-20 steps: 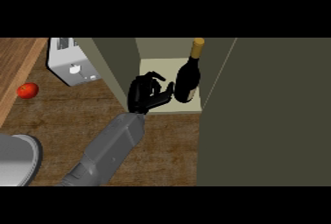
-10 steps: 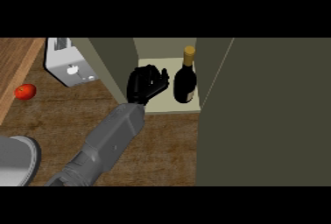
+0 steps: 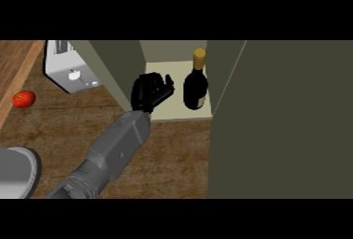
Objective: Pick up the wine, place it into the cabinet and close the cabinet
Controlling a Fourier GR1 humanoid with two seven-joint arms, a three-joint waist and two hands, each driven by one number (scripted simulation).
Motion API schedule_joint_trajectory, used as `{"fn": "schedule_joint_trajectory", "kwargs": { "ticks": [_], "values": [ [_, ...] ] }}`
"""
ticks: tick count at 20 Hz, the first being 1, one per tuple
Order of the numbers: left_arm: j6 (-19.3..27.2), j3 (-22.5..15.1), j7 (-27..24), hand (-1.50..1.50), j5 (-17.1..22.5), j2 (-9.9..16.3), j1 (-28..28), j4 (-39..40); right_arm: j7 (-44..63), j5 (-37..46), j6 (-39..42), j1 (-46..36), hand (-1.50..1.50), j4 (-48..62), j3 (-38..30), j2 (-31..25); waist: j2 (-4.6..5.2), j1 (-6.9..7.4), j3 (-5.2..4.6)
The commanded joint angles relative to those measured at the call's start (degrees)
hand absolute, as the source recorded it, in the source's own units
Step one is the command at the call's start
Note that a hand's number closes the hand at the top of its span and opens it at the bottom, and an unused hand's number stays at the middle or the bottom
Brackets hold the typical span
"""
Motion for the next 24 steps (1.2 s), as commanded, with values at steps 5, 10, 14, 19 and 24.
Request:
{"fn": "schedule_joint_trajectory", "kwargs": {
  "ticks": [5, 10, 14, 19, 24],
  "values": [
    [1.24, 4.56, -5.15, 1.50, 1.23, -0.01, -4.28, 4.75, 0.55, 2.08, -0.15, 1.45, -1.50, -1.35, 2.58, 0.76, 0.09, 0.09, -0.02],
    [-1.75, 4.03, -10.07, -1.50, -0.21, -0.01, -0.04, 4.08, -3.63, 2.49, 0.13, 2.35, -1.50, 0.09, 0.84, 1.26, -0.25, 1.08, 0.03],
    [-2.12, 3.19, -13.59, -1.50, -1.47, -0.01, 0.30, 2.18, 1.19, 4.17, -1.73, -1.29, -1.50, -0.53, 2.84, 0.98, -0.39, 1.69, 0.00],
    [-2.19, 0.82, -14.07, -1.50, -3.19, 0.55, 5.11, -2.97, 3.44, 1.38, -1.69, -0.55, -1.50, -2.51, -0.97, -1.04, -1.16, 3.42, 0.06],
    [1.09, -0.30, -8.76, -1.50, -3.79, 2.84, 4.56, -9.51, 0.05, 3.57, -0.97, 2.28, -1.50, -1.92, 1.56, 0.71, -1.35, 3.80, 0.10]
  ]
}}
